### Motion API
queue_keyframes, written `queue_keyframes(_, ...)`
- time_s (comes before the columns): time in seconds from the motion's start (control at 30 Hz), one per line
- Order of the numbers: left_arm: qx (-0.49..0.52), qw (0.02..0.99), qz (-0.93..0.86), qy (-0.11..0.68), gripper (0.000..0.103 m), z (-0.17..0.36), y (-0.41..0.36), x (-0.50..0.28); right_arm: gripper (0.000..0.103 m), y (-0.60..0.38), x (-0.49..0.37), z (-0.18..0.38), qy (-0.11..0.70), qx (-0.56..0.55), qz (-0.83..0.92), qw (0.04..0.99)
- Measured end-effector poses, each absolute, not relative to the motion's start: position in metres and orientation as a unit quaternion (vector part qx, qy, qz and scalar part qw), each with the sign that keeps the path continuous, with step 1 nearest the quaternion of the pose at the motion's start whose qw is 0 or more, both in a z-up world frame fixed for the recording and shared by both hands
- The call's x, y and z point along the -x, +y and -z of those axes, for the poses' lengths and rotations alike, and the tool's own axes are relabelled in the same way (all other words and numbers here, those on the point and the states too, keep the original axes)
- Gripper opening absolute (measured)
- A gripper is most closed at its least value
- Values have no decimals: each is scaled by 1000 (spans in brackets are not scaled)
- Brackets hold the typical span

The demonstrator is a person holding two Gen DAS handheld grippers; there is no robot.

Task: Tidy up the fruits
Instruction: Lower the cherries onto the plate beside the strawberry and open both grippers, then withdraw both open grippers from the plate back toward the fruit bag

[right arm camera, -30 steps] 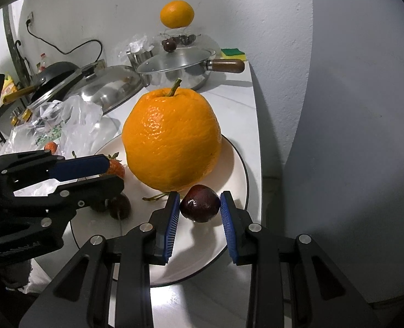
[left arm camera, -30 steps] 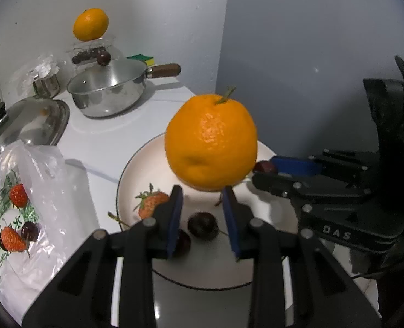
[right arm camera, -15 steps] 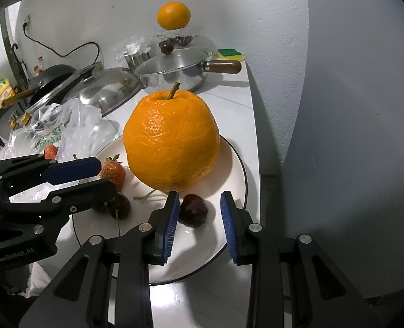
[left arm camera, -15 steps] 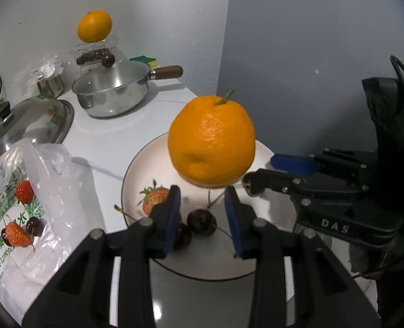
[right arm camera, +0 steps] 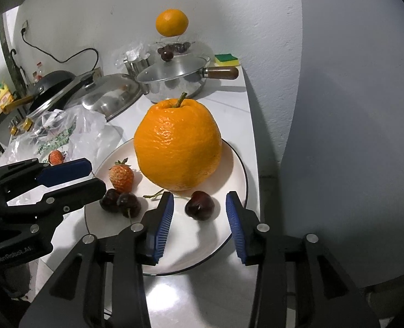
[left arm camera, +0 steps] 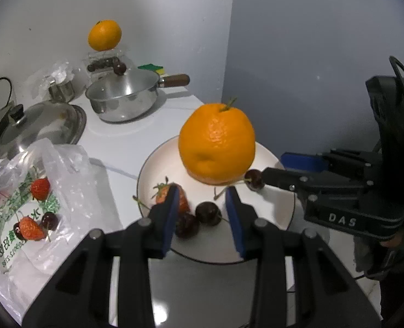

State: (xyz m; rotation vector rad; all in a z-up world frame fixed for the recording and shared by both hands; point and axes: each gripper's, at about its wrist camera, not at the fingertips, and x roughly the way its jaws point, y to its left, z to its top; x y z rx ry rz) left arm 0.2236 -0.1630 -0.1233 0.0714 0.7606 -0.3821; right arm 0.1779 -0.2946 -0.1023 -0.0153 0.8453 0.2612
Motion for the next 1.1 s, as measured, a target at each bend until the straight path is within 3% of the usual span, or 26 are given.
queue_keyframes(0.07,-34,910,186,368,44,122,-161,-221,42,-293,-175,100,408,7,-123,905)
queue_keyframes(0.1,-33,911,186,366,60,121,-159,-219,42,-292,-174,100,407,7,-123,905)
queue_keyframes(0.13,-30,912,186,363,65,120,-158,-216,42,-291,-173,98,406,7,-121,906)
queue_keyframes(1.1,-5,927,160,341,66,98,-102,-179,43,-248,-146,68,383,20,-120,916)
